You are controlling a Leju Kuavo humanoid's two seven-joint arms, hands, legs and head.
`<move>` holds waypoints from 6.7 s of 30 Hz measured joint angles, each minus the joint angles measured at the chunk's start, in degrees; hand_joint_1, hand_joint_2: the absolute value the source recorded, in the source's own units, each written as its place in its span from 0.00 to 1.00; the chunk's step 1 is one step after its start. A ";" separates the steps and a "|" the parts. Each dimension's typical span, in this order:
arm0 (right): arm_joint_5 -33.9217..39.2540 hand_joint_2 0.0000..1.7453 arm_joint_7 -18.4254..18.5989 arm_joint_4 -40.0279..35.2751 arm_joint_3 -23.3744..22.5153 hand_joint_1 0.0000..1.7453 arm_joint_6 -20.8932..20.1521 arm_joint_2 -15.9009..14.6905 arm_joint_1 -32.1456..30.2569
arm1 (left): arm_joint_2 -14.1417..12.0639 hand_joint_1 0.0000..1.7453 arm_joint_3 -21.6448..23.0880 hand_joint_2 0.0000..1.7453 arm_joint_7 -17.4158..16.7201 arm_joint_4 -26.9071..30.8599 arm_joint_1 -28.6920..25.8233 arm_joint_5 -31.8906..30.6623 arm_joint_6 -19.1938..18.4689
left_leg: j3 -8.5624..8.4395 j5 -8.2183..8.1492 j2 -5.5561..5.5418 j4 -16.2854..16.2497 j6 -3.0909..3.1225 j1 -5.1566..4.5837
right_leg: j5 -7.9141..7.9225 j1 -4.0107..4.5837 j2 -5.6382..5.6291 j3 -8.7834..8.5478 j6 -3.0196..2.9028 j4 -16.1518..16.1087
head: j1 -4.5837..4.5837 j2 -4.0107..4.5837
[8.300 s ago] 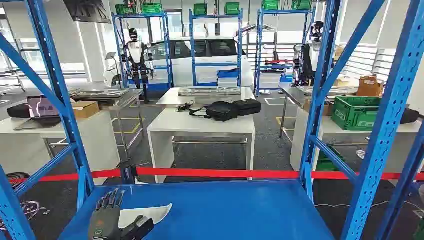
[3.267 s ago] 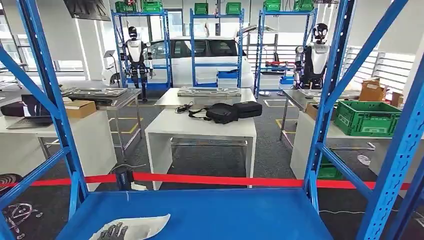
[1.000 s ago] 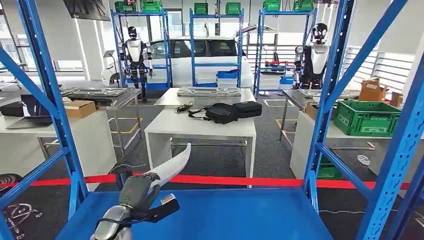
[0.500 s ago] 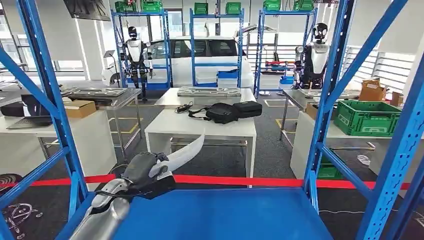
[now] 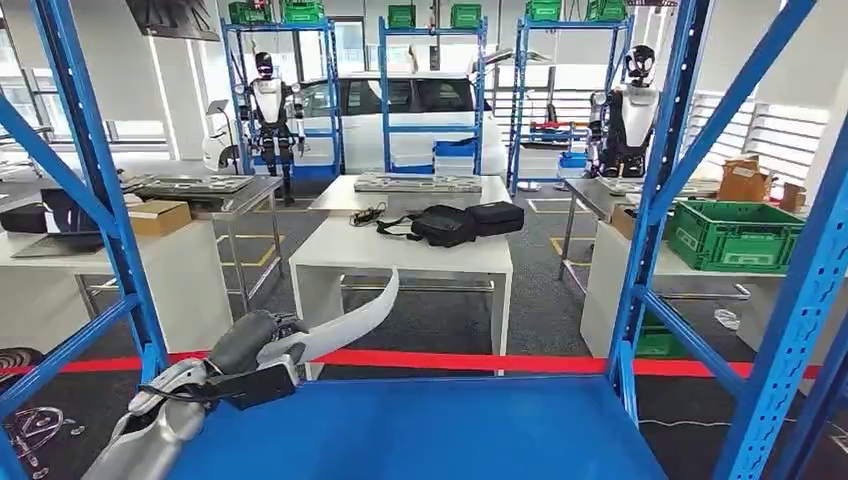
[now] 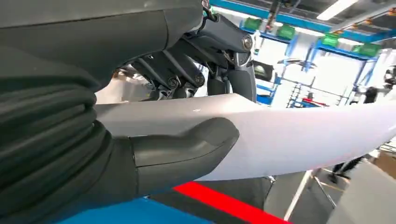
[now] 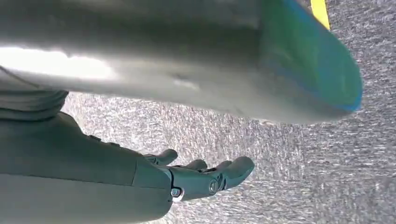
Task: Take the parts from the cabinet and place them on the table.
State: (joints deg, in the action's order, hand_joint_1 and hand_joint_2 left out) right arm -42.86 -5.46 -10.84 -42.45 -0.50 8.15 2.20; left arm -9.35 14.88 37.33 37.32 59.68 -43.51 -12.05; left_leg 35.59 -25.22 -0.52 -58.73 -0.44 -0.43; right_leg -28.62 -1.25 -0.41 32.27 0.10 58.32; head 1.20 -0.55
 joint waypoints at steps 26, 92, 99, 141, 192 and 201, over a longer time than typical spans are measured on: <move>-1.44 0.00 0.15 0.00 -1.84 0.00 -0.20 0.17 -0.08 | -16.33 1.00 14.26 1.00 -6.53 42.68 -14.71 18.96 -10.35 | 0.10 -4.28 0.32 -7.23 -2.43 1.03 | 2.20 0.09 0.10 3.43 -2.28 1.62 | -0.22 0.00; -1.95 0.00 0.17 0.00 -2.82 0.00 0.00 0.98 0.74 | -14.76 1.00 15.77 1.00 -6.43 36.54 -10.52 16.52 -9.13 | -5.16 -4.32 0.52 0.35 -1.26 0.41 | 4.94 0.77 0.33 4.97 -0.90 1.00 | -0.13 0.00; -2.43 0.00 0.17 0.00 -2.82 0.00 -0.15 1.07 0.75 | -14.76 1.00 15.94 1.00 -6.45 36.84 -10.76 15.88 -8.63 | -2.42 -1.18 0.92 0.69 1.25 0.68 | -5.02 0.58 0.24 10.49 0.76 14.99 | 0.07 0.00; -3.74 0.00 0.41 0.04 -2.86 0.00 -0.50 1.38 0.99 | -14.87 1.00 16.18 1.00 -6.42 37.50 -11.51 14.61 -7.21 | 0.46 1.30 0.87 0.07 -1.31 0.41 | -0.04 0.74 0.32 -0.72 -1.53 0.10 | -0.04 0.00; -4.96 0.00 -2.34 0.02 -3.89 0.00 -1.38 1.44 1.00 | -14.35 1.00 15.24 1.00 -2.60 37.09 -14.46 13.81 -8.19 | 0.78 2.29 0.59 1.06 -1.05 0.63 | 0.33 0.93 0.31 0.24 -0.97 0.36 | -0.04 0.00; -4.96 0.00 -2.38 0.02 -3.89 0.00 -1.36 1.44 1.00 | -14.30 1.00 15.24 1.00 -2.53 36.82 -14.46 13.81 -8.19 | 0.89 2.29 0.59 0.97 -1.04 0.61 | 0.40 0.91 0.31 0.30 -0.86 0.34 | -0.04 0.00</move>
State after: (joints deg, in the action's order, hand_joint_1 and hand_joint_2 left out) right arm -47.82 -7.85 -10.82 -46.34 -1.86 9.60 3.20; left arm -23.65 30.12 34.80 74.14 45.22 -29.70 -20.24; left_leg 36.48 -22.93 0.07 -57.76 -1.48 0.18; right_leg -28.22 -0.34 -0.09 32.56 -0.76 58.66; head 1.16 -0.55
